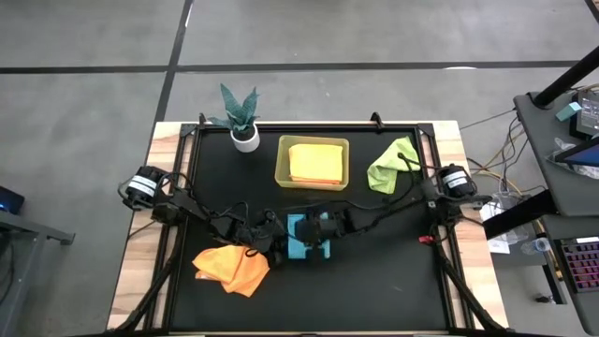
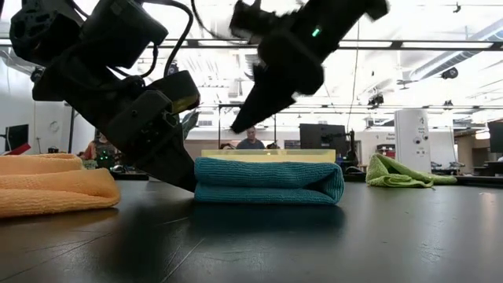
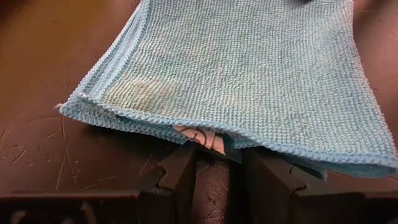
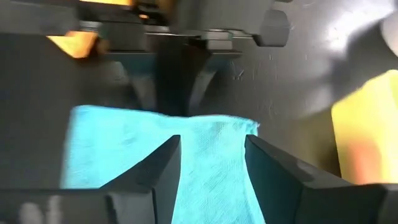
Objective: Fold microfiber towels
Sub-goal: Fold the blue towel on the table
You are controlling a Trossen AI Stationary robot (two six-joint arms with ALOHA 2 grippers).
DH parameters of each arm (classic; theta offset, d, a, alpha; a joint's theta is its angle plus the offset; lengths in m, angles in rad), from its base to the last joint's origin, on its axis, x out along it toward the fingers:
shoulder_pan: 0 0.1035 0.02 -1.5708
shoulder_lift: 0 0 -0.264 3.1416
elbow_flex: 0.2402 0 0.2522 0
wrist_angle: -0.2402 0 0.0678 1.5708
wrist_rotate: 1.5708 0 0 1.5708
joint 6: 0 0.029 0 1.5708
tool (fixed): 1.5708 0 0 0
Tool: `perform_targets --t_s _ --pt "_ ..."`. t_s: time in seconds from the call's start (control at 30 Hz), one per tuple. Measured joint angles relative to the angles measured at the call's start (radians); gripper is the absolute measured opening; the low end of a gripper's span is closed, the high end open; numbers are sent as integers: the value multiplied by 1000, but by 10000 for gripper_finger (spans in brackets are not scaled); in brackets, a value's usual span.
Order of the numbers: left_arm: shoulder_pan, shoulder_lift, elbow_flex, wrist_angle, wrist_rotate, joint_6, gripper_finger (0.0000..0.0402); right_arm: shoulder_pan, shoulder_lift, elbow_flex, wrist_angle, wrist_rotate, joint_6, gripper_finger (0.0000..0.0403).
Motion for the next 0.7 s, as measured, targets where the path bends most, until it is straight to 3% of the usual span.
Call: perform_targets --t_s 0.23,0.37,0.5,0.7 --pt "0 0 0 0 0 -1 116 -144 67 0 82 -276 -156 166" --pt "0 0 -1 2 0 -1 116 -192 111 0 147 -308 -201 168" --pt "0 0 -1 10 0 -1 116 -223 153 0 196 -412 -222 165" --pt "0 0 -2 17 0 -1 116 -237 172 0 202 -419 -237 142"
